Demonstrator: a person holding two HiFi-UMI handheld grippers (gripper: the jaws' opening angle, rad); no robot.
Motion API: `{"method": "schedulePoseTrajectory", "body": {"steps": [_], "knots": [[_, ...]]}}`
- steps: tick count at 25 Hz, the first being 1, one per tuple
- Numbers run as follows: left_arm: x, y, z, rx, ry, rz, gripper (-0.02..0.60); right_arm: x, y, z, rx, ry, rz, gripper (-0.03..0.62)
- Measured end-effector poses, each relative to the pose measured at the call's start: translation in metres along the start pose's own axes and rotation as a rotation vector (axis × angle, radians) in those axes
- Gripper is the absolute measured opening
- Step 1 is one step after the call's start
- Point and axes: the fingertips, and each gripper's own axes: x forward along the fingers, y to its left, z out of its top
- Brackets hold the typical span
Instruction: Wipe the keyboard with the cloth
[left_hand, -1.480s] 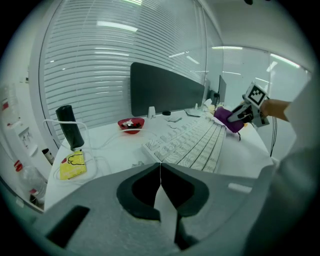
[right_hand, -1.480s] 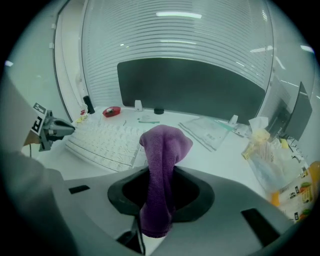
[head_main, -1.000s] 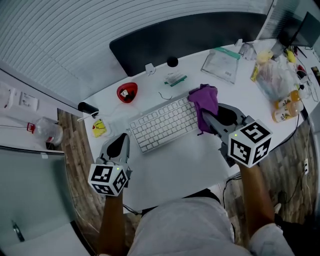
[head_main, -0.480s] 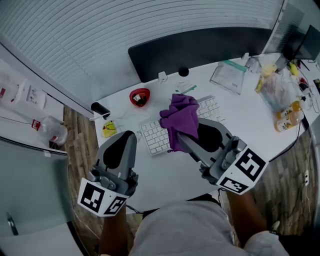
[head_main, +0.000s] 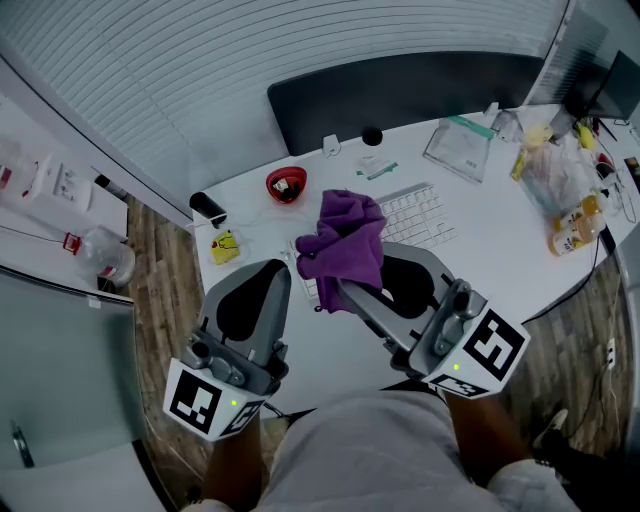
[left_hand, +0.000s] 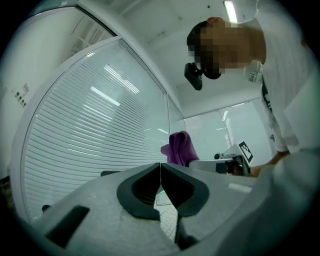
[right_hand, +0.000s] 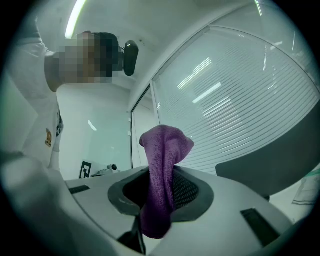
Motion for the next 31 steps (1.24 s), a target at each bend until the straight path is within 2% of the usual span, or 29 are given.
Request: {"method": "schedulePoseTrajectory", "body": {"steps": [9,31], "knots": [[-0.007,-0.008,-0.006,-0.026,-0.006,-0.017,0.017,-0.002,0.01,-0.008,-0.06,0.006,-0.011,0.086],[-0.004,-0.008,-0.009,-0.047,0.017,-0.014,0.017,-0.003,0.007,-0.013,-0.038,0.022,-0.015,0.084]]}}
